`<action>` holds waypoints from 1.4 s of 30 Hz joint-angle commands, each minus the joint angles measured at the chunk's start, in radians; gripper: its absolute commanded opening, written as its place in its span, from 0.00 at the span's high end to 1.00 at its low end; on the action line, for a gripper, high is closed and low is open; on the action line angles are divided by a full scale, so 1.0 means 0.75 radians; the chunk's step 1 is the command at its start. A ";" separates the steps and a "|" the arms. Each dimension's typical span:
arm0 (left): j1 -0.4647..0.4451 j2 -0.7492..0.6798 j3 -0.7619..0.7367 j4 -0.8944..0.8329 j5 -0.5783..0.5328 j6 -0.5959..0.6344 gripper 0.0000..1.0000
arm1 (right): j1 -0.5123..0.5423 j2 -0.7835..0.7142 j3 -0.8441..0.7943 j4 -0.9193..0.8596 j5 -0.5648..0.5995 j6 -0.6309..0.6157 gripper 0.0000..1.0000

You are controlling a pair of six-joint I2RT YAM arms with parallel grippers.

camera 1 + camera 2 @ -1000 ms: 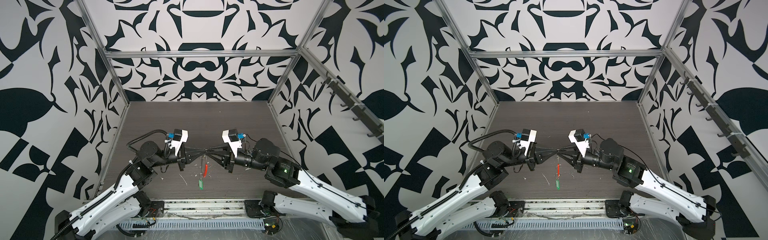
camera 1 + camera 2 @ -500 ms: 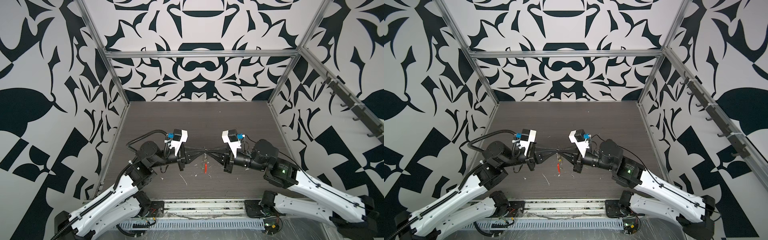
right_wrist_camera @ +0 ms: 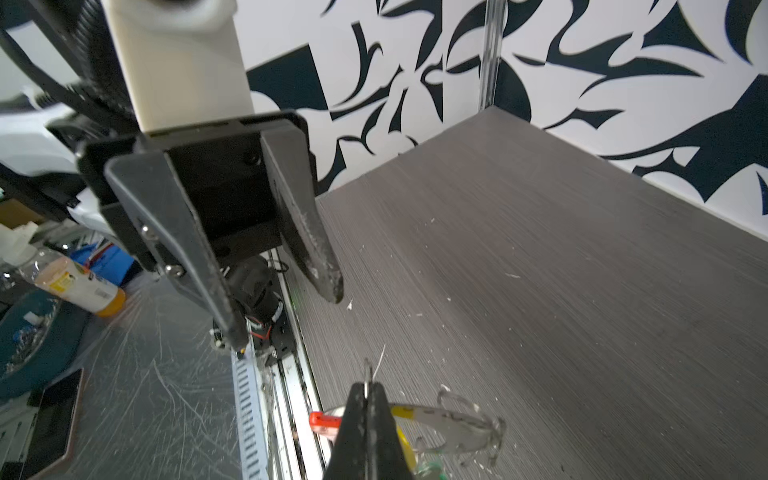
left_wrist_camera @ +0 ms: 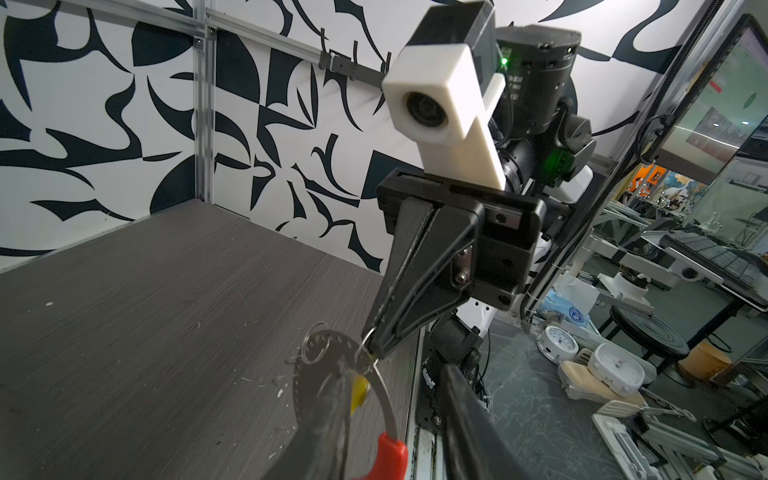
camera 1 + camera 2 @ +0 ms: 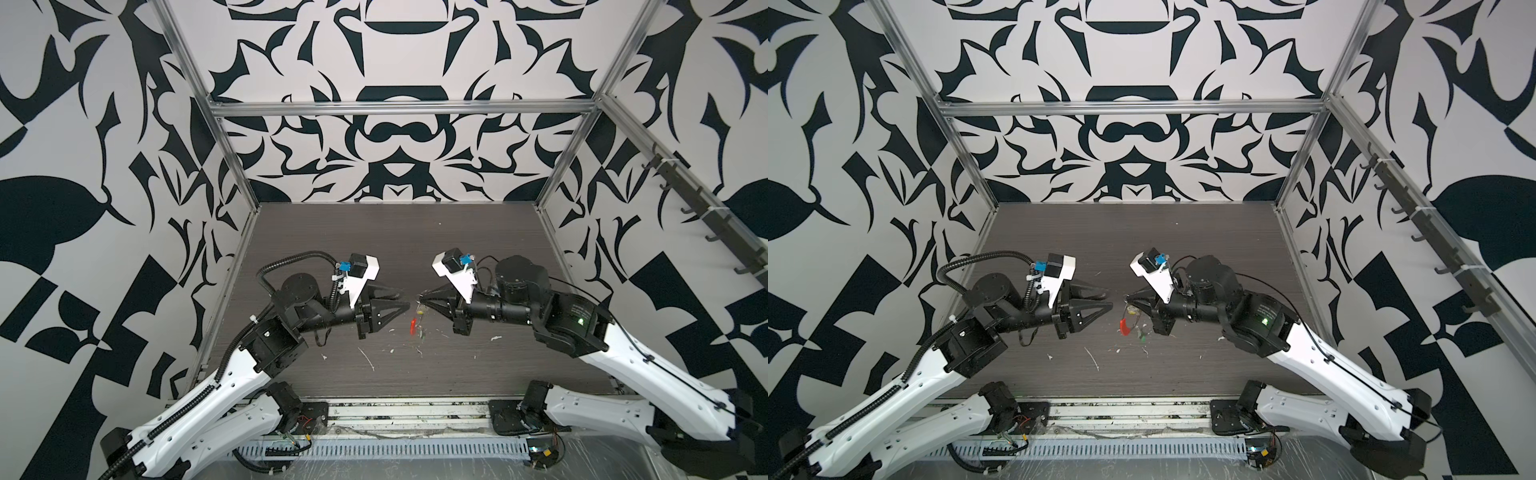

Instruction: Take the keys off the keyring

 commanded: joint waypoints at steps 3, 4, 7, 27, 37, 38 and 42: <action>0.001 0.076 0.043 -0.083 0.048 0.058 0.64 | -0.006 0.074 0.153 -0.209 -0.041 -0.111 1.00; 0.001 0.089 0.045 -0.080 0.057 0.061 0.65 | -0.006 0.085 0.170 -0.227 -0.046 -0.114 1.00; 0.001 0.113 0.043 -0.073 0.065 0.076 0.70 | -0.007 0.102 0.197 -0.247 -0.051 -0.117 1.00; 0.001 0.152 0.038 -0.027 0.127 0.080 0.83 | -0.006 0.139 0.226 -0.226 -0.082 -0.099 1.00; 0.001 0.122 -0.016 0.084 0.080 0.058 1.00 | -0.006 0.130 0.190 -0.121 -0.078 -0.028 1.00; 0.001 0.112 -0.027 0.104 0.069 0.054 1.00 | -0.007 0.118 0.177 -0.094 -0.071 -0.023 1.00; 0.001 0.073 -0.062 0.156 0.017 0.050 1.00 | -0.006 0.031 0.089 0.044 -0.031 0.002 0.74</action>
